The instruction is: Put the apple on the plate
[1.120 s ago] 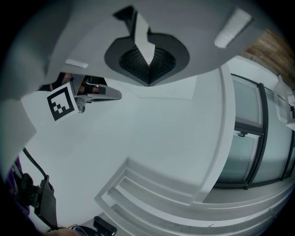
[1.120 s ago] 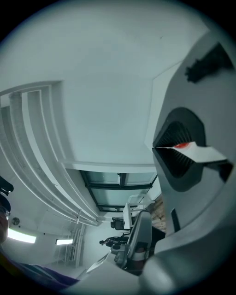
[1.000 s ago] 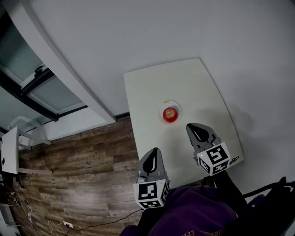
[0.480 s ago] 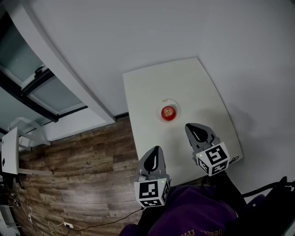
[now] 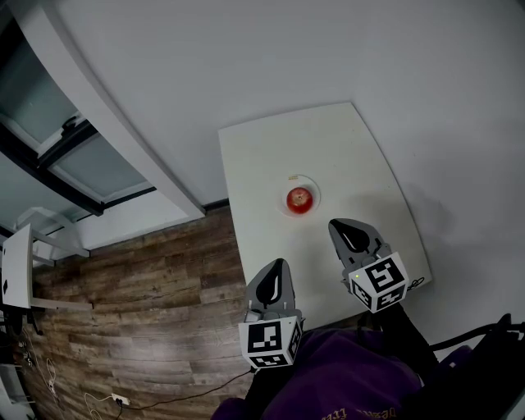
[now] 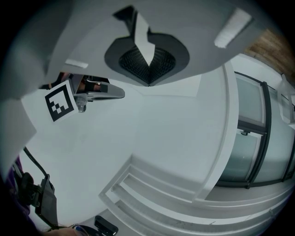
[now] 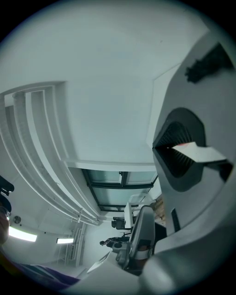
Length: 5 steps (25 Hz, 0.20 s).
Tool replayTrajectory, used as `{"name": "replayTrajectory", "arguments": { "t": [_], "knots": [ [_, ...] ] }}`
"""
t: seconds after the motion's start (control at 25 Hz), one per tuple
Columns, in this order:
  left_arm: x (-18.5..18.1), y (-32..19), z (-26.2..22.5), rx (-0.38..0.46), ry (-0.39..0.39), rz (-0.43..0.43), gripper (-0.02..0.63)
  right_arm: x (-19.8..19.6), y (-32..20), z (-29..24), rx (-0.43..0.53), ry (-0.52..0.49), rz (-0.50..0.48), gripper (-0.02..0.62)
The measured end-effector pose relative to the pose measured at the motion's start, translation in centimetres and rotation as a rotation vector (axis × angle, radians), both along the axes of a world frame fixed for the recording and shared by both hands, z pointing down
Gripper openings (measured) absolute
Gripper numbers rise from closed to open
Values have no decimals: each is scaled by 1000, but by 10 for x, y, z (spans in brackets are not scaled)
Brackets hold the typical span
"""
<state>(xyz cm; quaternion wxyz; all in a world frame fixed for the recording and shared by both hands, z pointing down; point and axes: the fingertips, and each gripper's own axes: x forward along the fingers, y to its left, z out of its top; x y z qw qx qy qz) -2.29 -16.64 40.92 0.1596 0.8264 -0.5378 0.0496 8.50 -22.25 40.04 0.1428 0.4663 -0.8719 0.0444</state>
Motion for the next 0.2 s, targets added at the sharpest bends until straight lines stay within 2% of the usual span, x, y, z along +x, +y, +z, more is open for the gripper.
{"name": "replayTrajectory", "arguments": {
  "t": [0.2],
  "knots": [
    [-2, 1, 0, -2, 2, -1, 6, -3, 1, 0, -4, 4, -2, 11]
  ]
}}
